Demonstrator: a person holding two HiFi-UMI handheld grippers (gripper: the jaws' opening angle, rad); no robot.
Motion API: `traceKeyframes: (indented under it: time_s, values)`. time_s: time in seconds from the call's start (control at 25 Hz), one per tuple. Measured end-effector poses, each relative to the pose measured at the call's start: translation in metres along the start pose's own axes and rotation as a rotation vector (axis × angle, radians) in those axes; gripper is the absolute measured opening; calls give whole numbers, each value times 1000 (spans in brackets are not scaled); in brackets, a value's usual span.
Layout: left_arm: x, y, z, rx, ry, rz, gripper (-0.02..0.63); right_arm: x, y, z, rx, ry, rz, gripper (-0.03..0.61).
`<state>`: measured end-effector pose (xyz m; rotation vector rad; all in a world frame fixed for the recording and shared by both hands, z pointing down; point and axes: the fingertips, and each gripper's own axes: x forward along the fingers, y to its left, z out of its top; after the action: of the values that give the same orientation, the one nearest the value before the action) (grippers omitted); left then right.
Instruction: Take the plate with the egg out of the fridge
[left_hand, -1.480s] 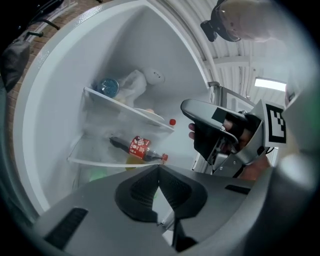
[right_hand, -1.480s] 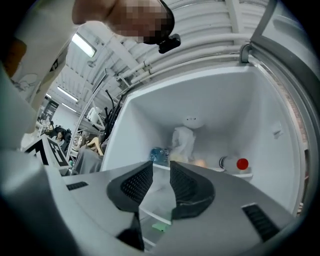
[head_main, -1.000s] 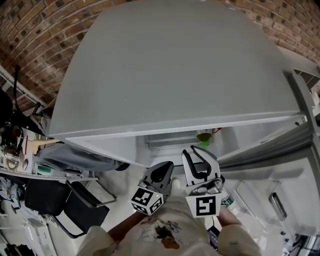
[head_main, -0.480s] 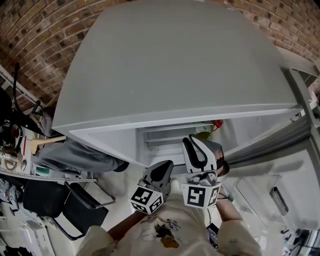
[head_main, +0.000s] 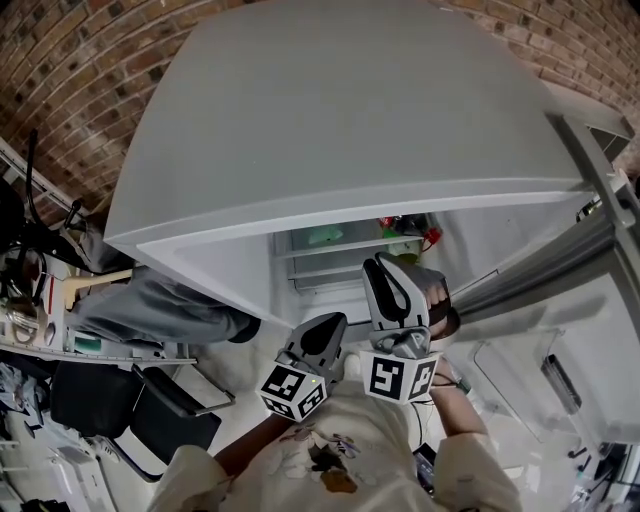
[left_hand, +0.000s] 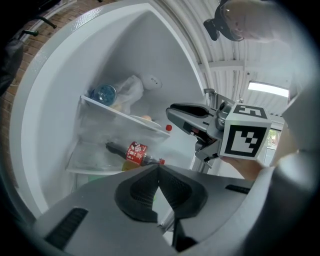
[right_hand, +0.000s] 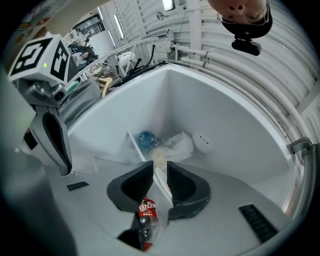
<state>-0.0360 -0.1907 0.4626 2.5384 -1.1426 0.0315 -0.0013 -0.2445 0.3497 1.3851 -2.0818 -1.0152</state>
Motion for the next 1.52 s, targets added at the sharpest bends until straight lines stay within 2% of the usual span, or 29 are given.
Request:
traceKeyframes:
  time_s: [0.4,0.72,1.24,1.52]
  values:
    - [0,-11,14,53,-32,-20,9,-3,-14,2,-17,-12,-58,87]
    - [1,-18,19,66,-44,-34,9,-3,-32,-7,-127,29,-117,87]
    - [4,-23,39,77,-94,-38,9,9,-30,-17,-295,82,-60,87]
    - [3,-21,40,73,-97,-31,9,20,-27,-28,-344,116,-26,87]
